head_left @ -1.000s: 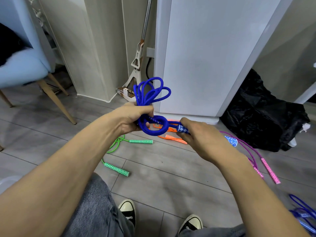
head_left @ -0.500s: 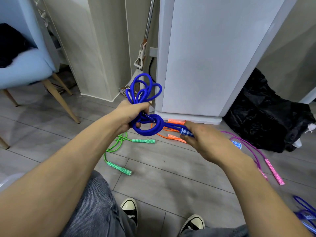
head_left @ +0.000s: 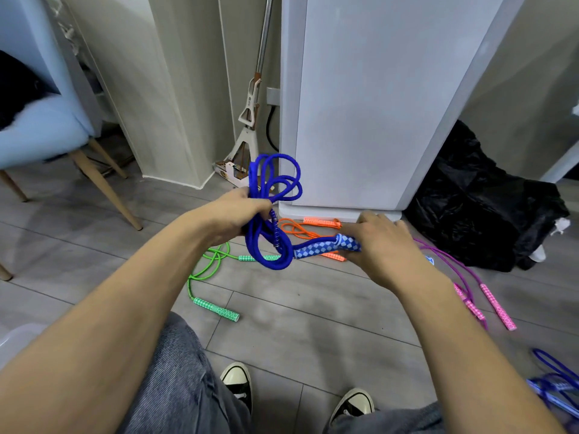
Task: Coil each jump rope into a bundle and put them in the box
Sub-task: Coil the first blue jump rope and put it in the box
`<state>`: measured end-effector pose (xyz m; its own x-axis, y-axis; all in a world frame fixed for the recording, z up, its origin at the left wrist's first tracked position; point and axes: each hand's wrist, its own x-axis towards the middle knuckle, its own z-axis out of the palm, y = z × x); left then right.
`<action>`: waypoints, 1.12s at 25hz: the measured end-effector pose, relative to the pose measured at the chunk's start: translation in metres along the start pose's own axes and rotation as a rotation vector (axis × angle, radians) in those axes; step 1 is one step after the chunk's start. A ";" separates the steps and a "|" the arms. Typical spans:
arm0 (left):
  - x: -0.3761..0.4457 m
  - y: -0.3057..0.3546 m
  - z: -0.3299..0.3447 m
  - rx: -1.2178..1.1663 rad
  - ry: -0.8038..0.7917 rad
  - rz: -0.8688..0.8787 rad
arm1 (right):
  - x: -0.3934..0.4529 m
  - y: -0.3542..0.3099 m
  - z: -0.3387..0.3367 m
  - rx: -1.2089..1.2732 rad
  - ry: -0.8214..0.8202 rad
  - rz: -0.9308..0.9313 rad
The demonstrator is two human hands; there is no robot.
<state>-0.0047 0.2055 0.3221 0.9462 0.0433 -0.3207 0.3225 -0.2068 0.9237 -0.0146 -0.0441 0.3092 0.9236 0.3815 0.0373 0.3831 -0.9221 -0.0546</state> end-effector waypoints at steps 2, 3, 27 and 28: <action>0.002 -0.003 0.001 0.151 0.023 0.091 | 0.001 -0.009 -0.002 0.072 -0.001 -0.062; 0.002 -0.005 0.002 0.181 0.042 0.118 | 0.002 -0.012 -0.003 0.112 0.013 -0.077; -0.028 -0.008 -0.009 1.052 0.015 0.516 | 0.019 -0.060 -0.012 0.465 0.077 -0.179; -0.033 -0.010 -0.021 1.054 0.048 0.523 | 0.023 -0.067 -0.014 0.482 0.042 -0.217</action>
<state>-0.0386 0.2261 0.3278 0.9643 -0.2541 0.0747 -0.2647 -0.9154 0.3034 -0.0194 0.0257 0.3272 0.8248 0.5484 0.1378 0.5373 -0.6842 -0.4931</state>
